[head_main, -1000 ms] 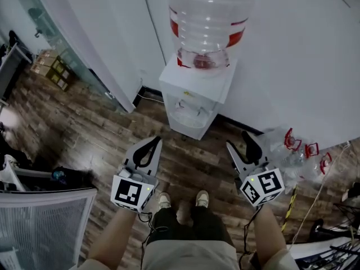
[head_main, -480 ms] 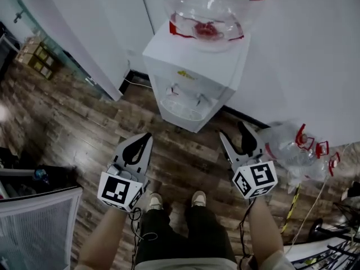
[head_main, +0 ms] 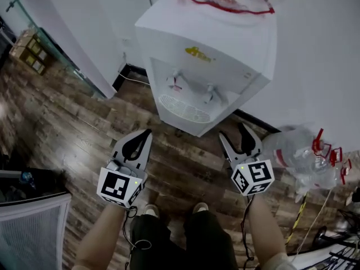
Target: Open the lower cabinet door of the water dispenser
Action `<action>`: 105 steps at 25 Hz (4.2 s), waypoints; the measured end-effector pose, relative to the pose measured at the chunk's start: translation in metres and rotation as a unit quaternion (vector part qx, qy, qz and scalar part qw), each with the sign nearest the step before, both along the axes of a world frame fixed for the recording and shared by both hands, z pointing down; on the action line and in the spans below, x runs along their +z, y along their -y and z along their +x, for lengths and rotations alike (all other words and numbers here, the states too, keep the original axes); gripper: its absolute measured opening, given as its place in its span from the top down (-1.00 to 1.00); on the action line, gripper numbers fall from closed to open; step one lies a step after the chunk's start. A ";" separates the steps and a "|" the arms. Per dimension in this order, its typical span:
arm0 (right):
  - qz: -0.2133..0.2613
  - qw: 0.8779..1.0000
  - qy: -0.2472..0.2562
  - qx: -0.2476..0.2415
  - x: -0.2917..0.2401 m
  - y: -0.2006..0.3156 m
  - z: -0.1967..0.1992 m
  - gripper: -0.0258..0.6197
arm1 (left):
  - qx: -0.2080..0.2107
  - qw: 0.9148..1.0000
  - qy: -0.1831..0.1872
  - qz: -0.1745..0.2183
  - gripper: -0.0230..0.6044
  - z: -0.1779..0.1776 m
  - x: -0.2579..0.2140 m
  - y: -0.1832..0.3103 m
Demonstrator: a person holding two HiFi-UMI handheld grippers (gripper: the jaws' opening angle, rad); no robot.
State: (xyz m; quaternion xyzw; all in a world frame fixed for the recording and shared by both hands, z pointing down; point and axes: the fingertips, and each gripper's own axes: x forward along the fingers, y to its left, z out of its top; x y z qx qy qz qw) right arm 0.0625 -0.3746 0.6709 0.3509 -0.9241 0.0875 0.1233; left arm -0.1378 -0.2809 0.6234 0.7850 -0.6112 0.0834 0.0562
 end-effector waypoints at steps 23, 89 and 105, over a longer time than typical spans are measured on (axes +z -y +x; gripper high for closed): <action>-0.027 0.999 -0.017 0.023 0.256 0.076 -0.024 -0.02 | -0.004 1.000 0.005 -0.020 0.91 -0.008 0.186 0.041; -0.274 0.931 -0.117 -0.211 0.245 -0.187 -0.355 -0.01 | -0.201 0.952 -0.092 -0.212 0.91 -0.235 0.206 -0.177; -0.243 0.959 -0.091 -0.119 0.076 -0.129 -0.229 0.67 | -0.143 0.964 -0.085 -0.206 0.91 -0.180 0.076 -0.130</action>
